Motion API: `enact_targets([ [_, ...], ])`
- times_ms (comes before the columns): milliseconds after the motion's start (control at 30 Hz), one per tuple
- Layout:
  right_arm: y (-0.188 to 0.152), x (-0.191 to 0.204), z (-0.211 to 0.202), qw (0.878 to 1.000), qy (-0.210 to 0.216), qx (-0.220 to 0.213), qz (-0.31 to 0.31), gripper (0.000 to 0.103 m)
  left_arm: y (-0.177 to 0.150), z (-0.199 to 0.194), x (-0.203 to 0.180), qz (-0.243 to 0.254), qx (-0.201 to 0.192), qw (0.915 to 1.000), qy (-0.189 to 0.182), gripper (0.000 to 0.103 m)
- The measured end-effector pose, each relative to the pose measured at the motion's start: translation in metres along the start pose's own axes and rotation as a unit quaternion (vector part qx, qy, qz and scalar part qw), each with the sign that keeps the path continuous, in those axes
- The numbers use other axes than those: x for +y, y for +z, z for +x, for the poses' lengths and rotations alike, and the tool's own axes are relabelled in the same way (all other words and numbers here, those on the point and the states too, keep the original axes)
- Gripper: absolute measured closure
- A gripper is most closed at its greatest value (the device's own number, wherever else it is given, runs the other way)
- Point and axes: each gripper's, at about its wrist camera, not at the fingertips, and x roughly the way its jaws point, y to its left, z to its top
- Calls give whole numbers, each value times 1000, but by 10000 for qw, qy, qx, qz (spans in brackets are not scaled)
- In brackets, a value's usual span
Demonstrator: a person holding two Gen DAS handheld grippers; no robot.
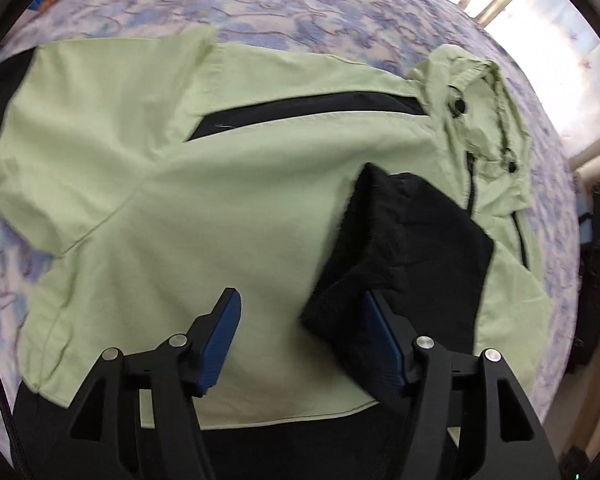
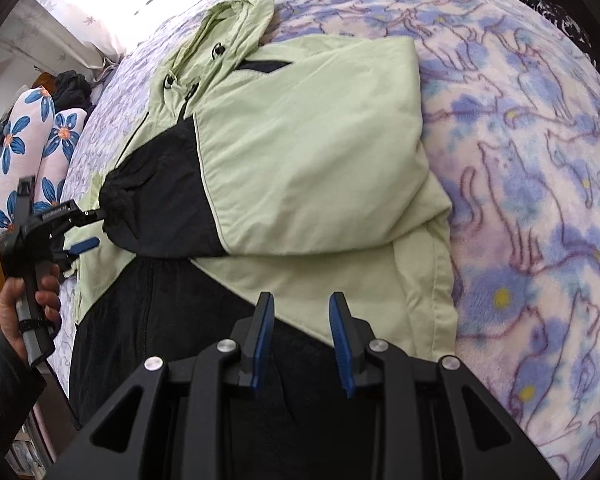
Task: Fold large clothes
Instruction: 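Drag the cuff toward the hood with the left gripper and release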
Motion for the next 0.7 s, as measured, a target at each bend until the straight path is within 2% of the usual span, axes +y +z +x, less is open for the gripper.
enact_targets([
  [33, 3, 0, -2, 10000, -12, -30, 6, 74, 3, 2, -2, 65, 69, 9998, -166, 33],
  [100, 11, -4, -7, 9999, -15, -142, 25, 69, 10, 9, -8, 204, 176, 9988, -405, 29],
  [133, 15, -5, -10, 9998, -27, -189, 34, 59, 13, 13, -10, 283, 180, 9986, -416, 28],
  [167, 20, -7, -12, 9997, -47, -249, 47, 54, 18, 20, -13, 387, 219, 9984, -341, 27],
  [267, 39, -16, -14, 9989, -246, -383, 91, 54, 32, 41, -20, 550, 361, 9978, -72, 27],
  [400, 71, -39, -11, 9969, -531, -554, 189, 54, 50, 52, -38, 835, 255, 9962, -43, 27],
  [433, 80, -46, -8, 9961, -595, -609, 220, 54, 52, 53, -42, 910, 265, 9955, -84, 31],
  [467, 91, -54, -3, 9955, -649, -641, 263, 54, 54, 54, -47, 989, 282, 9946, -122, 40],
  [500, 100, -61, 3, 9952, -669, -644, 309, 54, 55, 56, -53, 1124, 348, 9930, -105, 68],
  [533, 109, -66, 9, 9951, -672, -630, 349, 54, 56, 57, -59, 1281, 402, 9909, -46, 79],
  [633, 134, -81, 29, 9952, -699, -505, 461, 54, 56, 46, -77, 1633, 95, 9865, 13, 88],
  [700, 145, -82, 35, 9955, -657, -499, 467, 54, 63, 30, -86, 1677, -229, 9855, -123, 95],
])
